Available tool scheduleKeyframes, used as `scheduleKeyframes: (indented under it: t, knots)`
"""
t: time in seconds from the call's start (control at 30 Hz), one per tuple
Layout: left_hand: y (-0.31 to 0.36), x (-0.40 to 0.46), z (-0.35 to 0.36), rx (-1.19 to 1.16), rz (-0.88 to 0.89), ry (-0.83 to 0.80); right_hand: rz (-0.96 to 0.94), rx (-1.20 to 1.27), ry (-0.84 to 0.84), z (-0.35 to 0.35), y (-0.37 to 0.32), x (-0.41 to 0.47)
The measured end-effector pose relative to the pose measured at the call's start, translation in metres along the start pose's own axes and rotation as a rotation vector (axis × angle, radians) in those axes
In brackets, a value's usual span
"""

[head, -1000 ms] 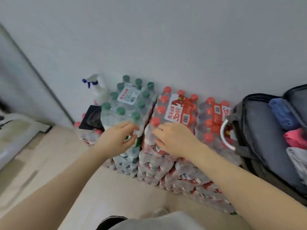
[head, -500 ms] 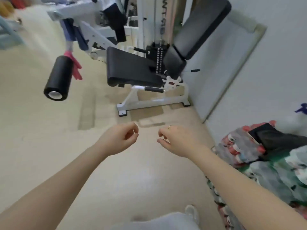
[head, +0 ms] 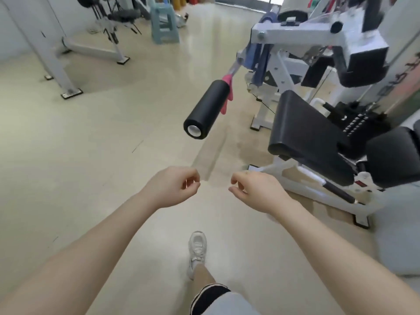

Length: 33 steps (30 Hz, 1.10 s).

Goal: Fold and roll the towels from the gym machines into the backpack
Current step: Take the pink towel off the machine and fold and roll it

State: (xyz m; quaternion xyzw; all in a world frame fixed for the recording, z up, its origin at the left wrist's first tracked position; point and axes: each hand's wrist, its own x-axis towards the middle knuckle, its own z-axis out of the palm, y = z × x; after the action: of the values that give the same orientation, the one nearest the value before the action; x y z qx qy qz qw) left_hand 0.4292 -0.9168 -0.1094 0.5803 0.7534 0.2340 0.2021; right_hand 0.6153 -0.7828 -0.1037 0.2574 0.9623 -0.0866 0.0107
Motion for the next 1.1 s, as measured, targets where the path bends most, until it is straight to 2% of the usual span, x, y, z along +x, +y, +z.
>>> scheduleKeyframes:
  t: [0.23, 0.47, 0.67, 0.83, 0.97, 1.1]
  knots:
    - [-0.080, 0.147, -0.075, 0.071, -0.195, -0.189, 0.013, -0.029, -0.137, -0.025, 0.035, 0.193]
    - [-0.168, 0.265, -0.129, 0.049, -0.241, -0.213, 0.051, 0.018, -0.180, -0.030, 0.051, 0.344]
    - [-0.276, 0.380, -0.174, 0.171, -0.132, -0.293, 0.109, 0.021, -0.197, -0.007, 0.047, 0.492]
    - [-0.354, 0.497, -0.239, 0.178, -0.025, -0.399, 0.273, 0.102, -0.175, -0.013, 0.049, 0.621]
    - [-0.382, 0.601, -0.285, 0.197, 0.078, -0.409, 0.439, 0.200, -0.112, -0.033, 0.065, 0.708]
    - [-0.383, 0.711, -0.294, 0.184, 0.154, -0.418, 0.642, 0.238, -0.052, -0.039, 0.115, 0.765]
